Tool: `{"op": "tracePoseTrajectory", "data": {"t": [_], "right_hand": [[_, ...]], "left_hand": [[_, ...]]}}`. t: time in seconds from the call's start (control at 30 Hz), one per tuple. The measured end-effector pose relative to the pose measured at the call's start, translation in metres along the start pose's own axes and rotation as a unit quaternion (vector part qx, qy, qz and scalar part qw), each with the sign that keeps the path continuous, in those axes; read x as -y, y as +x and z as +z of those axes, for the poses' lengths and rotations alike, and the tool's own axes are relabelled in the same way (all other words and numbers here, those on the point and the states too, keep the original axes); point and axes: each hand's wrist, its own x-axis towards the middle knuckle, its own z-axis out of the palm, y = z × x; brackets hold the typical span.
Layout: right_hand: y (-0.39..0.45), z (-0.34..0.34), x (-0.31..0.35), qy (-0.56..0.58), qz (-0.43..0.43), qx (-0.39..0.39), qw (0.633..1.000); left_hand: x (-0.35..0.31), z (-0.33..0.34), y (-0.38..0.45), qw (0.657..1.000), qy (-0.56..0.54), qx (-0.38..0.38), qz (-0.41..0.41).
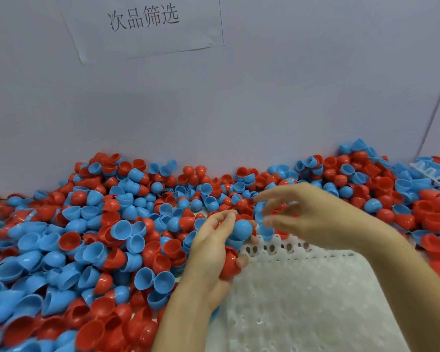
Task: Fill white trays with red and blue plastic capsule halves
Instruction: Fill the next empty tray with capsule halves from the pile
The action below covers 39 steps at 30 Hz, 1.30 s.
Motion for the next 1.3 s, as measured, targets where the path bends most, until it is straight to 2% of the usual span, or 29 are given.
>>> {"op": "tracePoseTrajectory", "data": {"t": [0.07,0.1,0.23,0.4,0.53,0.67,0.77,0.87,0.97,1.03,1.07,1.1,1.13,1.17,1.2,1.27,1.3], "right_hand": [[0.0,0.006,0.003,0.035,-0.022,0.053,0.998],[0.002,0.012,0.004,0.032,-0.034,0.051,0.998],[0.01,0.025,0.001,-0.013,-0.053,-0.034,0.998],[0.011,0.018,-0.011,0.072,-0.044,-0.096,0.992],[0.01,0.018,-0.014,0.164,-0.055,-0.15,0.973],[0.009,0.017,-0.014,0.195,-0.068,-0.125,0.97],[0.007,0.013,-0.018,0.179,-0.035,-0.093,0.979],[0.004,0.009,-0.024,0.188,-0.016,-0.037,0.981],[0.0,0.0,-0.03,0.098,0.001,-0.017,0.995],[-0.003,-0.009,-0.033,0.054,0.016,-0.038,0.998],[-0.005,-0.014,-0.035,0.051,0.024,-0.058,0.997],[-0.006,-0.017,-0.036,0.052,0.029,-0.079,0.995],[-0.006,-0.02,-0.036,0.054,0.029,-0.095,0.994],[-0.006,-0.021,-0.037,0.055,0.03,-0.107,0.992],[-0.006,-0.021,-0.037,0.055,0.031,-0.111,0.992],[-0.004,-0.016,-0.034,0.046,0.031,-0.101,0.993],[-0.003,-0.013,-0.031,0.043,0.029,-0.09,0.995]], "left_hand": [[0.002,0.001,0.001,1.0,0.018,-0.006,0.004],[0.003,0.001,0.002,1.0,0.027,-0.01,0.008],[0.003,0.002,0.003,0.999,0.028,0.0,0.02],[0.0,0.001,0.0,0.999,0.027,0.041,0.013],[0.002,-0.002,-0.001,0.998,0.043,0.051,0.019],[0.003,-0.002,0.001,0.993,0.084,0.03,0.077],[0.005,-0.003,0.002,0.979,0.151,-0.004,0.134],[0.005,-0.004,0.003,0.969,0.192,-0.021,0.153],[0.002,-0.007,0.001,0.969,0.216,0.045,0.112],[-0.001,-0.006,-0.002,0.956,0.268,0.087,0.084],[-0.004,-0.005,-0.003,0.959,0.259,0.072,0.093],[-0.009,-0.005,-0.003,0.973,0.203,0.011,0.112],[-0.017,-0.009,-0.001,0.983,0.109,-0.081,0.126],[-0.025,-0.014,0.002,0.977,0.009,-0.162,0.142],[-0.031,-0.02,0.002,0.964,-0.065,-0.208,0.154],[-0.036,-0.023,0.0,0.959,-0.126,-0.214,0.135],[-0.034,-0.017,-0.002,0.968,-0.118,-0.187,0.114]]}}
